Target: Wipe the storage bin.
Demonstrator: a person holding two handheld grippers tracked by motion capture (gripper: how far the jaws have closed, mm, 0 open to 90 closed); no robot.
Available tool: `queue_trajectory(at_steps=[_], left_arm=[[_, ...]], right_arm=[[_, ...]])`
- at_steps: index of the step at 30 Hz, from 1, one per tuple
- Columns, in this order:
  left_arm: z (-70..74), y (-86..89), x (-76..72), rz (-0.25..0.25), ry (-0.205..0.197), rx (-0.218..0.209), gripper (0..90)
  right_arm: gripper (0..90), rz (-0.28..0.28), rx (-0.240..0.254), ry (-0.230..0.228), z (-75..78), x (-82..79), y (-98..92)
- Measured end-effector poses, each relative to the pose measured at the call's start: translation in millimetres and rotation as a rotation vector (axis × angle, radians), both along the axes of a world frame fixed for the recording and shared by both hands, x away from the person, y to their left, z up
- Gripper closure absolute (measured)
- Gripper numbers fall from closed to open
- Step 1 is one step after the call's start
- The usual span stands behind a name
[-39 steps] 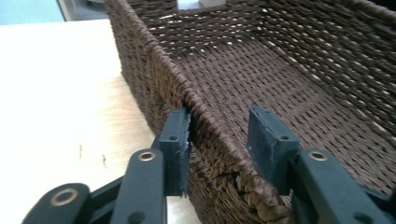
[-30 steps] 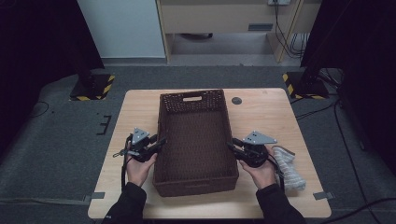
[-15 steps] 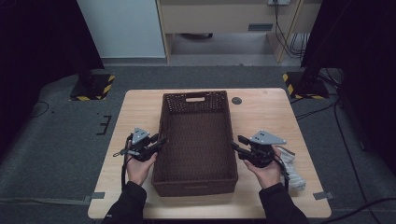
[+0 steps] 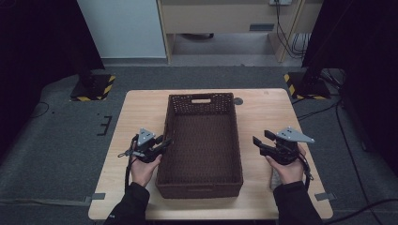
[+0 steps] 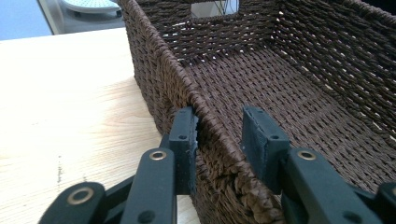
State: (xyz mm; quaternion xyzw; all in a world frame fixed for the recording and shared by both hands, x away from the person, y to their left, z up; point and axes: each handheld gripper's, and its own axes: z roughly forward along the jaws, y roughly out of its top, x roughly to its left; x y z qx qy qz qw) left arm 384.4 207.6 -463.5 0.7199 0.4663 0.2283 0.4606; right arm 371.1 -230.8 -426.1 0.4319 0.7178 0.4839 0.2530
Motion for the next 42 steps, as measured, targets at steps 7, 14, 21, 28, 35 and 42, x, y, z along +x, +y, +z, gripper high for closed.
queue_trajectory(at_steps=[7,14,21,28,35,42], left_arm=[[0.1,-3.8,-2.9,0.006,0.001,0.003,64.5],[-0.2,-2.9,-2.6,0.004,0.0,-0.007,63.2],[-0.4,-1.1,-2.8,0.002,0.003,-0.005,56.8],[-0.3,-0.5,-3.3,0.006,0.006,0.005,52.5],[-0.9,0.2,-2.7,0.005,0.026,-0.015,53.0],[-0.2,-1.3,-4.0,-0.006,0.027,-0.018,59.6]], right_arm=[[41.4,-0.038,-0.061,0.029,-8.7,-6.1,-18.3],[40.4,-0.099,-0.095,0.061,-23.8,-17.8,-42.5],[40.5,-0.131,-0.116,0.124,-45.6,-28.4,-56.8],[43.9,-0.121,-0.142,0.178,-62.3,-32.4,-58.9],[48.8,-0.12,-0.177,0.233,-71.6,-30.9,-60.3],[64.3,-0.115,-0.209,0.268,-71.7,-28.9,-60.8]])
